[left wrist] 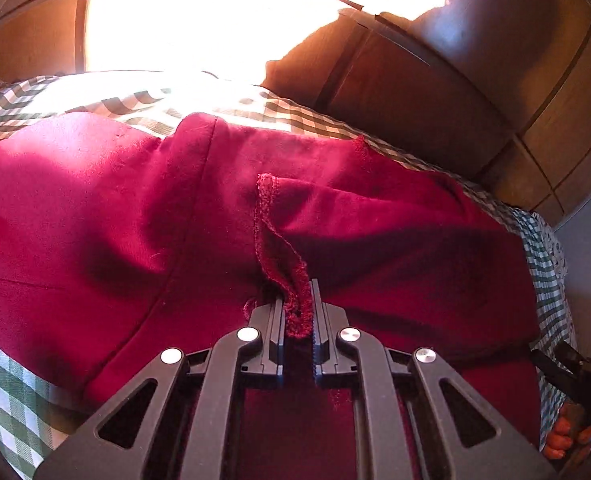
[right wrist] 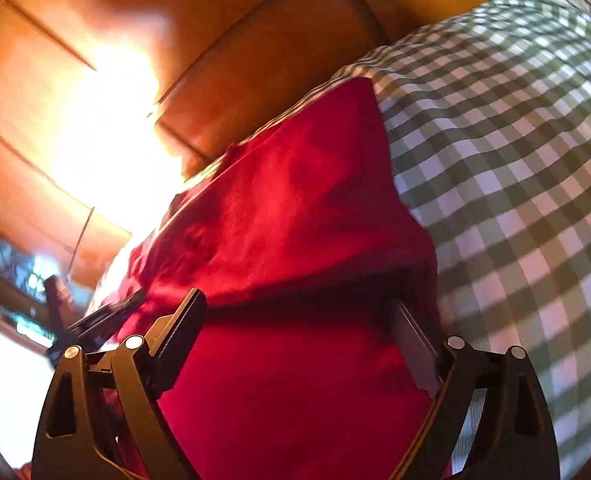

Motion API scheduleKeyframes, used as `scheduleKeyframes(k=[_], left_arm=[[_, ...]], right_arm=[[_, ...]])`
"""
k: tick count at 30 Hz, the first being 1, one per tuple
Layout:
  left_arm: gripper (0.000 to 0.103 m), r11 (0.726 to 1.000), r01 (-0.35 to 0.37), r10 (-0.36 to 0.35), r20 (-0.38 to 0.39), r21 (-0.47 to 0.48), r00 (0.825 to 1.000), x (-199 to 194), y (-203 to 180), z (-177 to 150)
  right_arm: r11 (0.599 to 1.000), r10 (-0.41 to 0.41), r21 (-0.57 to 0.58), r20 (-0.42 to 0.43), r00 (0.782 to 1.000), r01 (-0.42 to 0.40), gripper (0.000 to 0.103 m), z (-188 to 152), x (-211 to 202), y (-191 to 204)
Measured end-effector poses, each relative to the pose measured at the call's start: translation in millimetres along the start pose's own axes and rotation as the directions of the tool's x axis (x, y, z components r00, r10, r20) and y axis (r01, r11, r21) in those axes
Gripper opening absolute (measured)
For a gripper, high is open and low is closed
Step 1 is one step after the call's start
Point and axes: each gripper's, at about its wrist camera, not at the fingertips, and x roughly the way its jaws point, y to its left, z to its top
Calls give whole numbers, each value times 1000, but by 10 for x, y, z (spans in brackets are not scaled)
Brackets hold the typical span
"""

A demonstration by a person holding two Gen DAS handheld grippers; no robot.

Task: Fold small clothes

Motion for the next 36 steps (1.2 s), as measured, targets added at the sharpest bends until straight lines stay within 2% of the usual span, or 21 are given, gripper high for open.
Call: scheduleKeyframes(k=[2, 4, 7, 8, 9, 10, 11, 12, 14, 16, 18, 19, 20, 23, 28, 36], left_arm=[[10, 1000, 24, -24, 5, -15, 1000, -30, -5, 11], [10, 1000, 16, -16, 15, -11, 1000, -52, -11, 24], [13, 999, -33, 34, 41, -17, 999, -29, 23, 72], [19, 997, -72, 72, 51, 0, 996, -24, 8, 72], [24, 992, -124, 122, 60, 30, 991, -14, -10, 60], [31, 982, -180, 176, 59, 62, 983, 23, -30, 30], [31, 978, -192, 188, 56, 80, 981, 52, -27, 7], [31, 976, -200, 194, 66, 88, 979, 61, -37, -8], [32, 972, -215, 209, 72, 92, 975, 43, -47, -11], [36, 970, -230, 225, 73, 81, 972, 20, -58, -22], [45, 965, -251, 246, 70, 72, 967, -19, -108, -53], [53, 963, -261, 256, 72, 71, 964, -66, -129, -87], [54, 963, -261, 255, 79, 71, 964, -102, -152, -122], [54, 963, -258, 249, 102, 84, 963, -224, -216, -267], [54, 975, -208, 199, 108, 82, 974, -424, -220, -440], [58, 977, -203, 194, 131, 60, 972, -636, -171, -604]], right_arm=[[998, -2, -69, 2, 1000, 2, 89, 18, -150, 144], [990, -33, -134, 49, 998, 39, 89, 91, -257, 313], [964, -145, -209, 118, 982, 167, 89, 216, -153, 542], [949, -188, -231, 128, 974, 214, 89, 241, -71, 582], [915, -279, -263, 137, 950, 307, 89, 246, 130, 640], [896, -324, -274, 137, 936, 350, 89, 252, 224, 646], [860, -401, -296, 117, 909, 417, 89, 212, 466, 626], [833, -448, -317, 97, 889, 454, 94, 148, 629, 570], [793, -477, -346, 161, 864, 502, 99, 2, 760, 528], [791, -482, -333, 176, 858, 513, 99, -17, 729, 525], [788, -487, -334, 177, 856, 517, 99, -30, 734, 507], [788, -487, -334, 174, 856, 517, 99, -21, 740, 496], [791, -484, -333, 173, 858, 513, 99, -9, 732, 503], [797, -480, -328, 166, 862, 507, 99, 23, 746, 509], [791, -484, -331, 174, 858, 514, 99, 25, 754, 533], [788, -486, -336, 175, 856, 516, 99, 22, 738, 547]])
